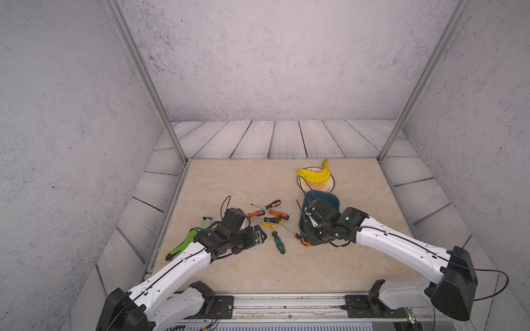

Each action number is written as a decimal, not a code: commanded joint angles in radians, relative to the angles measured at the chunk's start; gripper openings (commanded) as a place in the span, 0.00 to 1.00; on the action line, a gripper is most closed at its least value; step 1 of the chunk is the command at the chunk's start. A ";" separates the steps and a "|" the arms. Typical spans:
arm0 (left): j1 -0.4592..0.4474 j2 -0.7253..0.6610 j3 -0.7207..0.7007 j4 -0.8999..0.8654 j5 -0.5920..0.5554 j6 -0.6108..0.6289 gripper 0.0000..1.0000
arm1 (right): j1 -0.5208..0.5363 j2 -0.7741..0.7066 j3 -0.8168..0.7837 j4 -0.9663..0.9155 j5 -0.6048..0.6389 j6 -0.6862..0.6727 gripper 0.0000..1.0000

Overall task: Put the screwdriver on the desktop into the storage box
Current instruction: Place the screwdriver in the storage box.

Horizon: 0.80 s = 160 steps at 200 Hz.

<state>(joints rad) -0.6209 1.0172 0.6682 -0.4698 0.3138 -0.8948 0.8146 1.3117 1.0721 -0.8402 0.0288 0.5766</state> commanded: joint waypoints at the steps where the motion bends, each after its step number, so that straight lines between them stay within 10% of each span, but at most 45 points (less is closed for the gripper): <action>1: -0.033 0.028 0.047 0.081 0.042 0.018 0.90 | -0.068 -0.045 -0.010 0.007 -0.043 0.022 0.23; 160: -0.172 0.145 0.096 0.131 0.005 0.045 0.90 | -0.341 0.174 -0.080 0.316 -0.214 0.209 0.23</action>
<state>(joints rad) -0.7883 1.1843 0.7788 -0.3264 0.3443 -0.8570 0.4808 1.4517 0.9623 -0.5812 -0.1646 0.7494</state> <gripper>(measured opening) 0.898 0.295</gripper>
